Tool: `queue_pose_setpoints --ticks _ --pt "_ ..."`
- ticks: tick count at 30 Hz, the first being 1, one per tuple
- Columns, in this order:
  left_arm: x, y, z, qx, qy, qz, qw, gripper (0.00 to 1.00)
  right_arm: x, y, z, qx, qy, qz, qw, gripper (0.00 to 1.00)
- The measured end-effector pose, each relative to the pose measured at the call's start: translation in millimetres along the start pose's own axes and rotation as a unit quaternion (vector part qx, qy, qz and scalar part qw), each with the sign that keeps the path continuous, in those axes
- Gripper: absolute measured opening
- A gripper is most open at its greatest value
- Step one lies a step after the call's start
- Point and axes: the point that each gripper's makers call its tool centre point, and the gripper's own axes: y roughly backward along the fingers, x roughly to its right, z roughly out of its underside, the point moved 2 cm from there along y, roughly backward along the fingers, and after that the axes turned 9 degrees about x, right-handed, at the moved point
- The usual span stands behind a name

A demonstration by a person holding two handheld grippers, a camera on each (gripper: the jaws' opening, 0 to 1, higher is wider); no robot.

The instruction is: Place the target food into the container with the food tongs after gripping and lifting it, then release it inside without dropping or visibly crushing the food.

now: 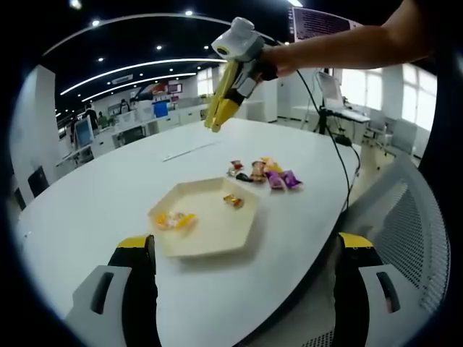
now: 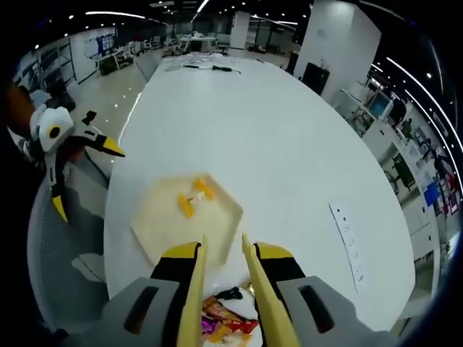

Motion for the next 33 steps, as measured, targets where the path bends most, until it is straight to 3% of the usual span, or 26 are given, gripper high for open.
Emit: queue_pose_setpoints --ticks 6,13,22,33 --pt "-0.5 0 0.5 -0.001 -0.001 -0.002 1.0 0.99 5 10 20.0 0.008 0.011 -0.015 0.9998 0.27" --pt "-2.5 0 0.1 0.001 -0.005 -0.007 1.0 0.99 17 23 38.1 0.002 0.009 -0.003 1.0 0.28" --pt "-2.2 0 0.8 0.0 -0.004 -0.006 1.0 0.99 29 37 46.4 0.005 -0.003 0.011 0.9999 0.28" --pt "-2.8 0 0.4 0.0 -0.008 -0.009 0.9999 0.99 32 37 54.2 0.002 0.004 0.009 0.9999 0.28"
